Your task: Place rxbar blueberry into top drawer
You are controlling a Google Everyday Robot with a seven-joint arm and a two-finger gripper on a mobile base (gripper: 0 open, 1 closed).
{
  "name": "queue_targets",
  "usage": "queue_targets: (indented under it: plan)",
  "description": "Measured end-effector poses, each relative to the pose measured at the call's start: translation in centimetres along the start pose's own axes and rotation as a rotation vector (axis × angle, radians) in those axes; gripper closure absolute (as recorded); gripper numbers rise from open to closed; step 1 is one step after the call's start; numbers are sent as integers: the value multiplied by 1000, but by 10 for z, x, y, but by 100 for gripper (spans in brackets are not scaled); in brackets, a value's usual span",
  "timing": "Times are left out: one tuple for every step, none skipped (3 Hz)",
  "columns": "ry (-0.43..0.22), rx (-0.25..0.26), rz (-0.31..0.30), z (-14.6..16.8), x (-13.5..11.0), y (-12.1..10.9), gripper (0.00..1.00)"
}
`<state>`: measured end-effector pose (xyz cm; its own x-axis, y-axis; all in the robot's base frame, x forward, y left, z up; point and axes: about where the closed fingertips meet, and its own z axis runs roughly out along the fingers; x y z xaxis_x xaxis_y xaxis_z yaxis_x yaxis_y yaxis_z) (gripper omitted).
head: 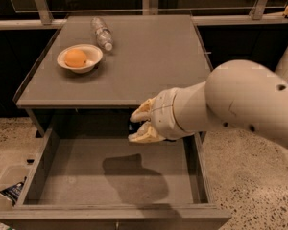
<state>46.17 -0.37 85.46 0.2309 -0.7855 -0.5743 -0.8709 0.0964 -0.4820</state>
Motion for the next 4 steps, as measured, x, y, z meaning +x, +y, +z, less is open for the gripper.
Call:
queue_targets:
  plan:
    - [7,-34,29,45,35,19,100]
    - [-35,-52,78,93,76,28,100]
    - [-67,-63,131,137,113,39,100]
    - [-56,-83,158,169,137,51,100]
